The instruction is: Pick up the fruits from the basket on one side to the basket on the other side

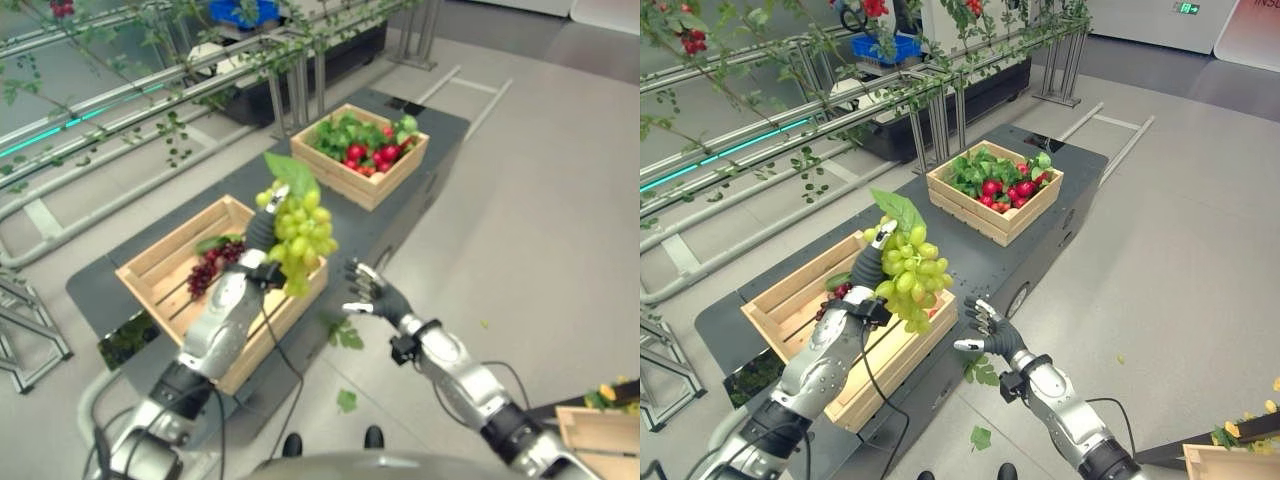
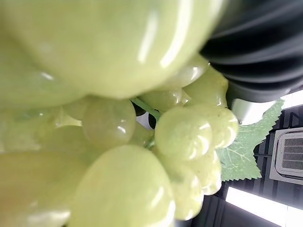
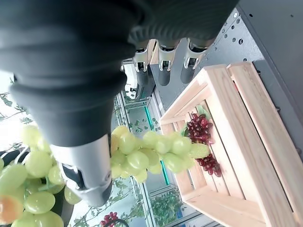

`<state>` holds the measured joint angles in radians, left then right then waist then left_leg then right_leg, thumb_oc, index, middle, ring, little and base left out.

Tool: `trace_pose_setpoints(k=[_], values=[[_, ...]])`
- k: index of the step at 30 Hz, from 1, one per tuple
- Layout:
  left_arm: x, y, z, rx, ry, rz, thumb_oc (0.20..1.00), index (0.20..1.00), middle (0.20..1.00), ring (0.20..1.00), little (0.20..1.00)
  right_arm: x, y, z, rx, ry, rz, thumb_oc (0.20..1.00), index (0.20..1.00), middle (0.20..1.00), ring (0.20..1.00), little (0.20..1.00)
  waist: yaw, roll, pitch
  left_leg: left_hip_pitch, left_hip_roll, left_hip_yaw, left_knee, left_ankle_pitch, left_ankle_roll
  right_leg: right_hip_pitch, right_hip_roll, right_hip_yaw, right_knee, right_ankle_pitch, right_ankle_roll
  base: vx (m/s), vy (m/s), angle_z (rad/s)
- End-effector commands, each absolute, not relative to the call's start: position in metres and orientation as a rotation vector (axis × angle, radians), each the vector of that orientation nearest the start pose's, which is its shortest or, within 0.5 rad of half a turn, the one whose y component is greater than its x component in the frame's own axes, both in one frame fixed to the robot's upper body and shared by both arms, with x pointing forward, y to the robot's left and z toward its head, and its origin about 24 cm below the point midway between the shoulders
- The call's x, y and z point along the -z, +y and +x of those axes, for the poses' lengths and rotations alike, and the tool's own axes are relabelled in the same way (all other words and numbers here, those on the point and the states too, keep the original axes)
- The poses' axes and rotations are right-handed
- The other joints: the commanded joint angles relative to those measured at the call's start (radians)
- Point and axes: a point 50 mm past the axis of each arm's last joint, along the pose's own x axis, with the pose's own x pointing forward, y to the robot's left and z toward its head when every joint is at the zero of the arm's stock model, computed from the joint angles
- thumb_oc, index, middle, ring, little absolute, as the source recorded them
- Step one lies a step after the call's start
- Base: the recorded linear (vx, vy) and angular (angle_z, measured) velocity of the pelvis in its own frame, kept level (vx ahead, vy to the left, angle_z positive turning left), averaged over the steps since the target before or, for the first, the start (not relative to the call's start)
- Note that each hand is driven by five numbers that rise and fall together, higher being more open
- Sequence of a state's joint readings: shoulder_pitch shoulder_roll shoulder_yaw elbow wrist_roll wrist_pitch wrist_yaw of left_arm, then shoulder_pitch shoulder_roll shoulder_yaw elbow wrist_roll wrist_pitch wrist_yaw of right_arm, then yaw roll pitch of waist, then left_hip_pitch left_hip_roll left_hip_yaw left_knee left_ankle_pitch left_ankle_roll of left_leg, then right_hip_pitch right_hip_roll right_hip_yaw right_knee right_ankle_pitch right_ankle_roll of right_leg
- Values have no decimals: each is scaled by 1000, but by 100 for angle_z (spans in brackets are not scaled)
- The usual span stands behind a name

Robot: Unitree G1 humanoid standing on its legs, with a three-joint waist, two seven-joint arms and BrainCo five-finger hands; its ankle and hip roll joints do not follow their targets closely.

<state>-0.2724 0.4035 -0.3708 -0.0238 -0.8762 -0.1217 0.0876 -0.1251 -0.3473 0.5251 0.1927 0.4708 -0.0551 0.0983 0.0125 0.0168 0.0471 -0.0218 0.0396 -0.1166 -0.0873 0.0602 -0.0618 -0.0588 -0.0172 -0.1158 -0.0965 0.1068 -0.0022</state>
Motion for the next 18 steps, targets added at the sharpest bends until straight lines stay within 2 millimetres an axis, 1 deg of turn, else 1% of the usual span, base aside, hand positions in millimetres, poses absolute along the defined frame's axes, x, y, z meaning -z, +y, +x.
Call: trace_pose_setpoints(k=[1,2,6,7,11,15,16,17,18], values=[[-141,119,297,393,-304,-438,200,200,200,200,200,-39,-73,258,-625,41,116,1000,1000,1000,1000,1000,-18,-29,-28,32,-49,18,4,-79,39,84,-9,24,9,-123,84,0,0,0],[-141,119,297,393,-304,-438,200,200,200,200,200,-39,-73,258,-625,41,116,1000,1000,1000,1000,1000,-18,-29,-28,32,-49,18,4,-79,39,84,-9,24,9,-123,84,0,0,0],[-142,109,297,424,-301,-449,200,200,200,200,200,-52,-52,265,-675,-1,124,1000,1000,1000,1000,1000,-12,-29,-27,32,-48,18,3,-79,40,83,-8,26,9,-123,83,0,0,0],[-143,109,297,424,-302,-448,200,200,200,200,200,-52,-52,265,-675,-1,124,1000,1000,1000,1000,1000,-13,-29,-26,32,-48,18,4,-79,40,83,-8,26,9,-123,83,0,0,0],[-145,102,297,441,-303,-462,200,200,200,200,200,-68,-35,273,-719,-55,122,1000,1000,1000,1000,1000,-6,-29,-27,29,-48,19,4,-78,40,82,-8,25,9,-123,82,0,0,0],[-146,96,297,462,-300,-472,200,200,200,200,200,-80,-21,277,-753,-93,111,1000,1000,1000,1000,1000,-1,-28,-26,29,-49,17,3,-77,40,83,-9,25,9,-123,81,0,0,0],[-147,92,296,476,-302,-477,200,200,200,200,200,-86,-15,280,-763,-112,112,1000,1000,1000,1000,1000,3,-29,-25,29,-50,15,4,-77,41,83,-10,25,9,-122,81,0,0,0],[-147,92,296,476,-302,-476,200,200,200,200,200,-86,-15,280,-763,-112,112,1000,1000,1000,1000,1000,3,-29,-24,29,-50,15,4,-77,41,83,-10,25,9,-122,81,0,0,0],[-147,88,295,493,-299,-484,200,200,200,200,200,-91,-9,282,-775,-122,120,1000,1000,1000,1000,1000,8,-31,-24,29,-50,14,4,-77,42,84,-11,23,9,-121,81,0,0,0]])
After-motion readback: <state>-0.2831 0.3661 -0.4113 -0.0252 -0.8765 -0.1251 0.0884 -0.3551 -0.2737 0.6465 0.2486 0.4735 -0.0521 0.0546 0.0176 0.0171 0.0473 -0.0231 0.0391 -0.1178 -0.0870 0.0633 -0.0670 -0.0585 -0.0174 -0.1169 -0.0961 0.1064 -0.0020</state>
